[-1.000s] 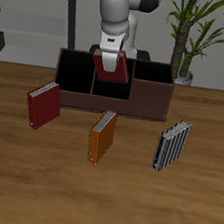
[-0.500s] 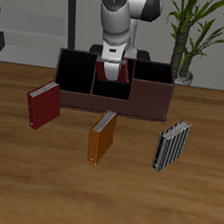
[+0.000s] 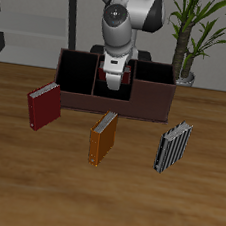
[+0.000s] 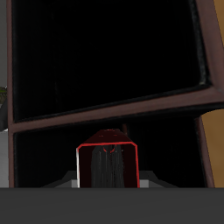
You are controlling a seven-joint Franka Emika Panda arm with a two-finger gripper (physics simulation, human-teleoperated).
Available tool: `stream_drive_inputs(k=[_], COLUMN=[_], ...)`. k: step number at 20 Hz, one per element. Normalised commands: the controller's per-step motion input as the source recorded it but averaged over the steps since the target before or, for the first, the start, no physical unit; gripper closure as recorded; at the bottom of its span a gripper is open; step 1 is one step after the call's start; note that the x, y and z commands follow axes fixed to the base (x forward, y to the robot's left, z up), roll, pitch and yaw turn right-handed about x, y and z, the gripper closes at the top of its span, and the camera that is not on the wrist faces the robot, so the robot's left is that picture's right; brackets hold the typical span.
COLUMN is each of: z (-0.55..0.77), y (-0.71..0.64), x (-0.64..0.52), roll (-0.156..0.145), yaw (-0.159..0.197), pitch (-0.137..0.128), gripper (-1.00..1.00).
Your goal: Place the left red book into the back desk caddy's back compartment
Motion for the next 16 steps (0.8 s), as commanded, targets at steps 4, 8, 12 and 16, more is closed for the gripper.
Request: stream_drive_inputs(k=[4,8,12,16], z=[-0.13,0.04,0.17,0.31], y=[0.02,-0.03,0.01,-0.08], x=[-0.07,-0.01,0.02,0.06], roll=[0.022,0.006,0.019,0.002], yaw=[-0.059,-0.056,-0.092,-0.126], pitch=[0.115,0.029,0.015,-0.035], gripper=[-1.00,-1.00,-1.00,-1.00])
